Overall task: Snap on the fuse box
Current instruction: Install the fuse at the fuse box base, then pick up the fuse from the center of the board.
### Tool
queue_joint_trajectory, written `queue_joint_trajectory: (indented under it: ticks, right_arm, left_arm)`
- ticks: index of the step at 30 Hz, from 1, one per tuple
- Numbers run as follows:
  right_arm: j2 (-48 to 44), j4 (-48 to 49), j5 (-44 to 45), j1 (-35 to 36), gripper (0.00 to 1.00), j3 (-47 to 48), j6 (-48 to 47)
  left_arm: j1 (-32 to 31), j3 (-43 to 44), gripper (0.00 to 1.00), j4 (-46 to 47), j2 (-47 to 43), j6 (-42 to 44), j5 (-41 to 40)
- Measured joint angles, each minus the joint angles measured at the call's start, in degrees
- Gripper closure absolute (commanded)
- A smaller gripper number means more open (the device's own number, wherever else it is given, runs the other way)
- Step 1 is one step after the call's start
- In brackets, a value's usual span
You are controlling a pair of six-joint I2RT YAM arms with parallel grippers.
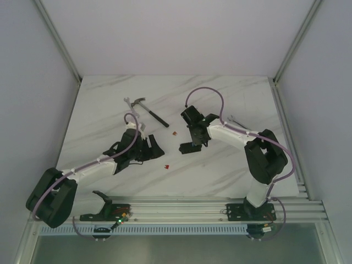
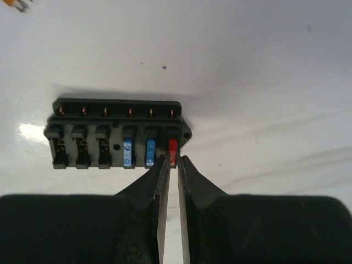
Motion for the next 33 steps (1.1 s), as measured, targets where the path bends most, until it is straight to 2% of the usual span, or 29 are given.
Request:
queue_joint_trajectory:
  ticks: [4, 7, 13, 17, 23, 33]
  right_arm:
    - [-1.99, -1.18, 1.20, 0.98, 0.64, -0.11, -3.50]
    - [-5.99, 1.11, -0.85, 4.24, 0.56, -0.81, -6.43]
    - [-10.73, 10.34, -7.65, 11.32, 0.46, -5.73, -11.54]
    - [-9.99, 15.26, -11.41, 14.05, 0.40, -10.97, -14.38]
    - [-9.11, 22.91, -16.17, 16.61, 0.39, -16.41, -19.32]
    - [-3.52, 31.67, -21.14, 18.80, 0.48, -17.03, -25.94]
  left_arm:
    - [0.00, -1.51, 0.19, -0.94, -2.78, 0.00, -0.92]
    - [0.00, -2.69, 0.15, -1.55, -4.61, -0.02, -2.19]
    - [0.81, -5.75, 0.03, -1.99, -7.65, 0.00, -5.27]
    - [3.54, -7.45, 0.00, -2.16, -9.99, 0.00, -6.58]
    - [9.97, -11.17, 0.00, -1.57, -13.22, -0.04, -4.63]
    - [15.17, -13.64, 0.00, -0.35, -15.78, -0.76, 1.25]
